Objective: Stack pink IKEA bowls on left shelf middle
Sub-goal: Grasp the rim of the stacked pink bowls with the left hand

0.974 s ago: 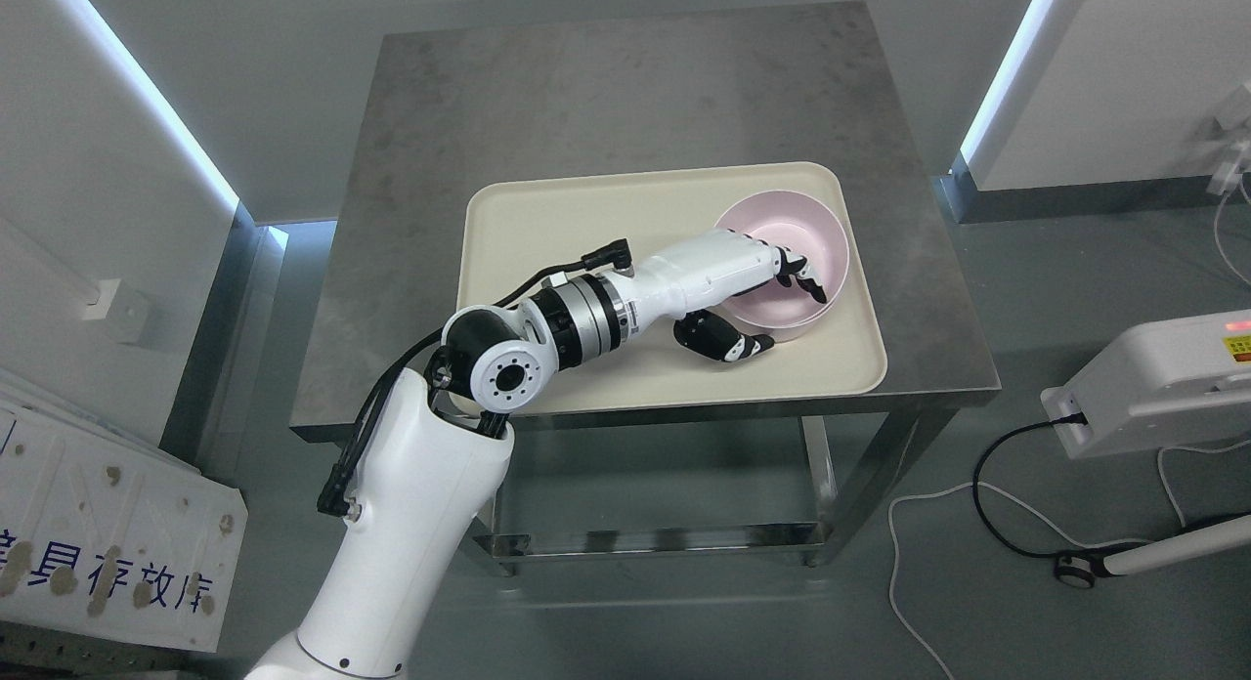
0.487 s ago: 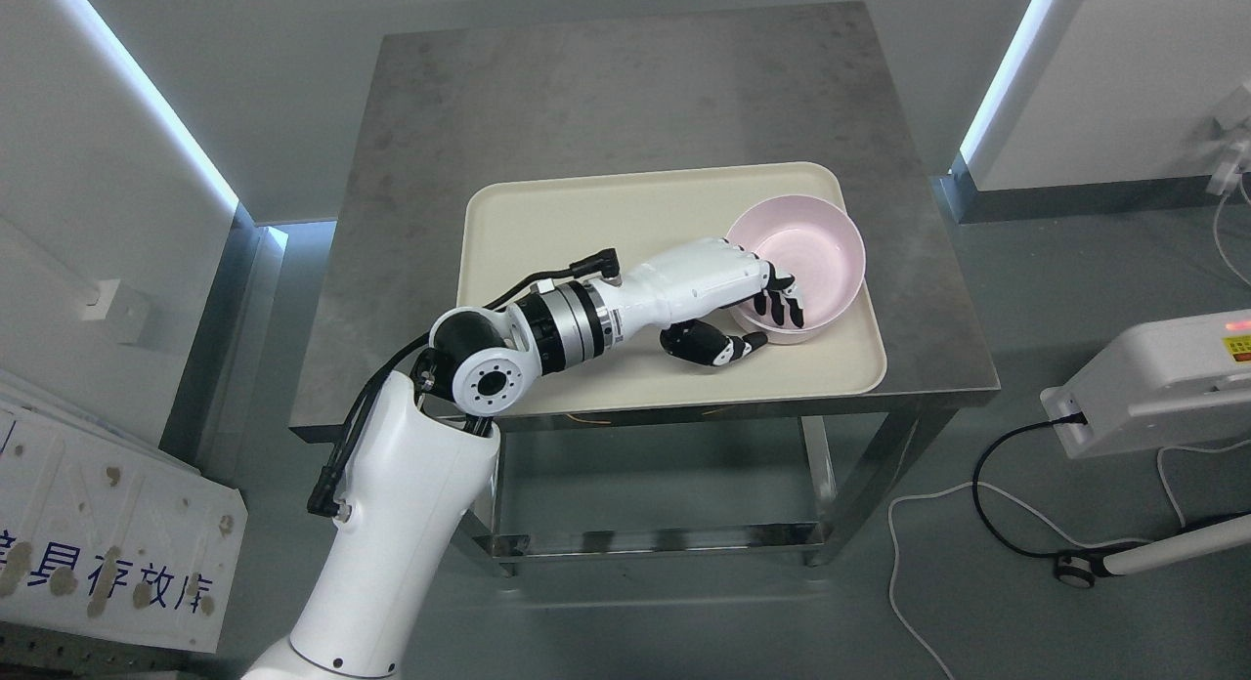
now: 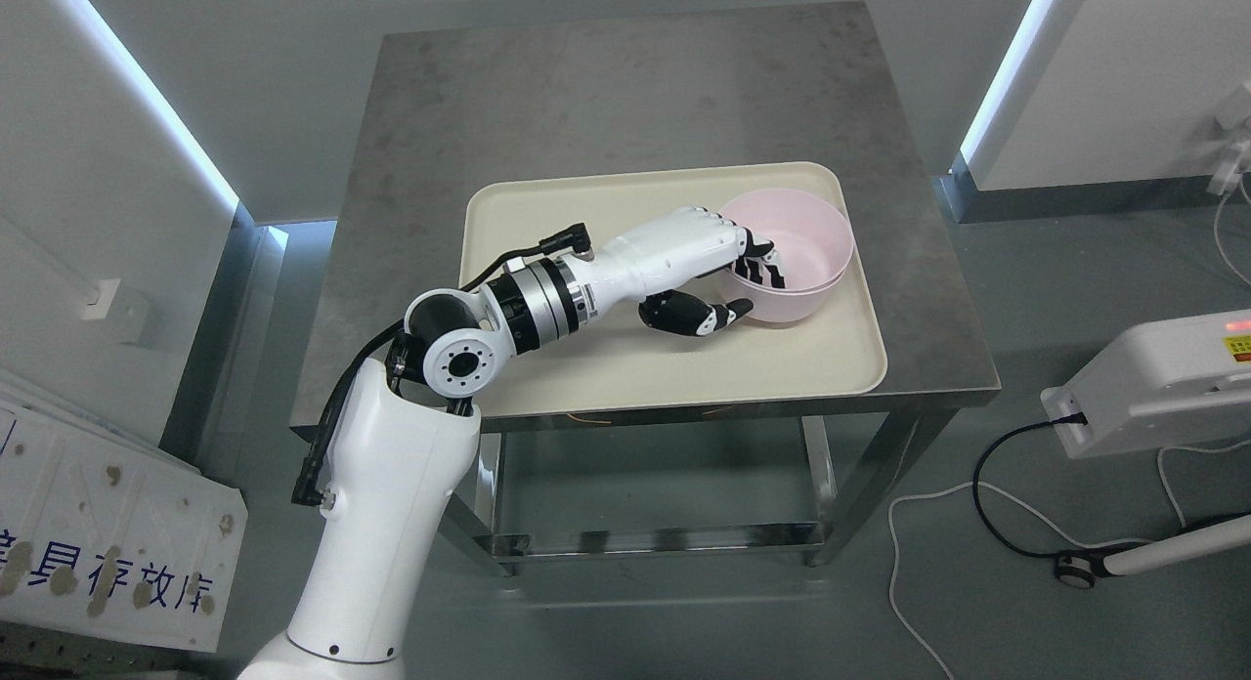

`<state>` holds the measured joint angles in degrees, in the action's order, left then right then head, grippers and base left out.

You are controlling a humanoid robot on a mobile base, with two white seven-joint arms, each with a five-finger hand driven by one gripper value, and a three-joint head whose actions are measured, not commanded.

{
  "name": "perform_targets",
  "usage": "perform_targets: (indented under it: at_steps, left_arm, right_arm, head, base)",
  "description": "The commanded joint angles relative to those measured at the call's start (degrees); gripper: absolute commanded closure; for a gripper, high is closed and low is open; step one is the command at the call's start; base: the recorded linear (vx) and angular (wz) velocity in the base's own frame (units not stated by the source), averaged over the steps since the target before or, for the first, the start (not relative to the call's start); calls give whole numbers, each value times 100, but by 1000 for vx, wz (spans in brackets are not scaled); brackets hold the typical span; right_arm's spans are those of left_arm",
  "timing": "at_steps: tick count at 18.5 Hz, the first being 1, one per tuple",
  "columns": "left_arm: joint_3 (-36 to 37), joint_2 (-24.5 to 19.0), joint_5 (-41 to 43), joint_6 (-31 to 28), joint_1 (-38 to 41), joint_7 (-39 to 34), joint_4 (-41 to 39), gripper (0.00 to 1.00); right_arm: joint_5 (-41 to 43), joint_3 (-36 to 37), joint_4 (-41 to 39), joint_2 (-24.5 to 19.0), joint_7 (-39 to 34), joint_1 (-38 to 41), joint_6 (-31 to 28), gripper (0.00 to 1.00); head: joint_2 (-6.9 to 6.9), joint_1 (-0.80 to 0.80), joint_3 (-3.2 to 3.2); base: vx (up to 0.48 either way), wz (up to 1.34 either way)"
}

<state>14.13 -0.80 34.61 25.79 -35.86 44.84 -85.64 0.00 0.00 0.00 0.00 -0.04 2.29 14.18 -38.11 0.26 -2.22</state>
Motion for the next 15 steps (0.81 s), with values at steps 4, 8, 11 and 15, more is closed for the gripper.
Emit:
perform_targets:
  at_steps: [4, 8, 11, 15]
  left_arm:
    - [-1499, -20, -744, 829, -18, 384, -216, 100]
    - [-1975, -20, -1263, 1323, 281, 684, -585, 100]
    - [-2343, -20, -1457, 1498, 527, 711, -726, 99]
    - [-2652, -20, -1746, 1850, 633, 746, -778, 99]
  right_arm:
    - [9, 26, -100, 100, 4, 0, -3, 0]
    - [9, 26, -100, 100, 4, 0, -3, 0]
    - [9, 26, -100, 100, 4, 0, -3, 0]
    - [9, 26, -100, 100, 4, 0, -3, 0]
  head:
    - [0, 0, 0]
    - [0, 0, 0]
    - [0, 0, 0]
    - [0, 0, 0]
  base:
    - [0, 0]
    - [0, 0]
    - [0, 0]
    - [0, 0]
